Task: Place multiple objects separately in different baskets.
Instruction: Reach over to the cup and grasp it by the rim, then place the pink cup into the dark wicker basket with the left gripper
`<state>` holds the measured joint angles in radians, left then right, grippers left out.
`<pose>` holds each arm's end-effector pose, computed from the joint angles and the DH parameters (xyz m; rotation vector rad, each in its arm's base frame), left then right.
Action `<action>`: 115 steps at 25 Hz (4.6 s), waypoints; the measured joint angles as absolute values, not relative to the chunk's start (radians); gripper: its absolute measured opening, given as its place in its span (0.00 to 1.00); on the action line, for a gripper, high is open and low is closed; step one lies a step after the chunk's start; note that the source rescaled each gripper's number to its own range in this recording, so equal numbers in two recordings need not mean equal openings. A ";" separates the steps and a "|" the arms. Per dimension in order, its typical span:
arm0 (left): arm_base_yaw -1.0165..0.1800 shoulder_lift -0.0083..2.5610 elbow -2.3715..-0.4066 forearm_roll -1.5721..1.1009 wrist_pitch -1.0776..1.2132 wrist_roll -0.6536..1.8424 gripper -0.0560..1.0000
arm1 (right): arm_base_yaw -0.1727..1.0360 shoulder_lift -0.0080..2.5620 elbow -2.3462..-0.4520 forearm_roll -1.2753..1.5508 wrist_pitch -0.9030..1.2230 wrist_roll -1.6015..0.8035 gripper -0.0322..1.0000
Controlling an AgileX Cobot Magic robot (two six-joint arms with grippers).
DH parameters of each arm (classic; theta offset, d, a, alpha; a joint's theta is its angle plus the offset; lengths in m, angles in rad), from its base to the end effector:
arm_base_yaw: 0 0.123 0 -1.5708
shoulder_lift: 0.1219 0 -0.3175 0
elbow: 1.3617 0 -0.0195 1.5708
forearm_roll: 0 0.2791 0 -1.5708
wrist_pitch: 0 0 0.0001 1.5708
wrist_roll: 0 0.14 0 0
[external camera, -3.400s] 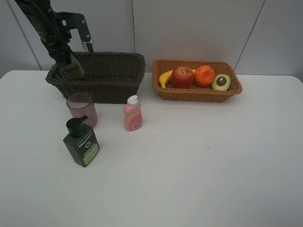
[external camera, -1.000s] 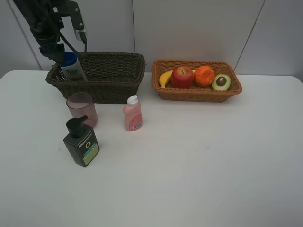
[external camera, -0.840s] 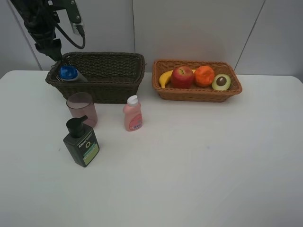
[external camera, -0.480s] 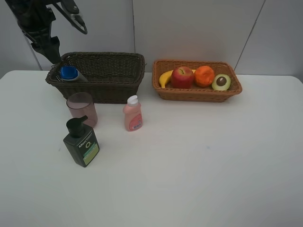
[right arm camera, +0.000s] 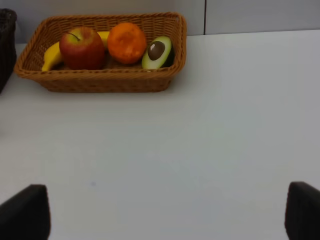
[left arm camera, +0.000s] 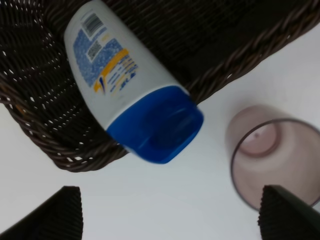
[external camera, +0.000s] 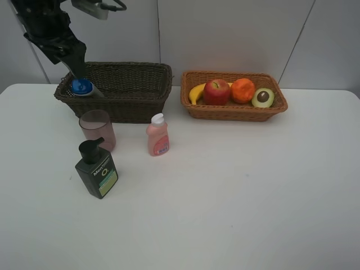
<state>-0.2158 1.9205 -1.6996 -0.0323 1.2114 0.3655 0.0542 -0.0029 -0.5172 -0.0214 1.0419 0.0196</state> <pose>0.4432 -0.1015 0.2516 0.8240 2.7952 -0.0211 0.0298 -0.0010 0.2770 -0.0337 2.0050 0.0218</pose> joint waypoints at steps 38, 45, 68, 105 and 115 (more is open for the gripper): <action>-0.282 1.891 -1.242 -0.044 0.891 0.247 0.94 | 0.054 -0.003 -0.517 -0.021 1.042 0.020 1.00; -0.282 1.891 -1.242 -0.046 0.890 0.246 0.94 | 0.054 -0.003 -0.517 -0.021 1.042 0.020 1.00; -0.282 1.918 -1.242 -0.049 0.873 0.246 0.42 | 0.054 -0.003 -0.517 -0.021 1.042 0.020 1.00; -0.278 1.921 -1.438 0.021 1.152 0.197 0.06 | 0.054 -0.003 -0.517 -0.021 1.042 0.019 1.00; -0.278 1.921 -1.605 -0.024 1.212 0.194 0.06 | 0.054 -0.003 -0.517 -0.021 1.042 0.020 1.00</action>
<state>-0.2779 1.9212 -1.6052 -0.0244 1.2122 0.1936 0.0542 -0.0029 -0.5172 -0.0214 1.0419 0.0200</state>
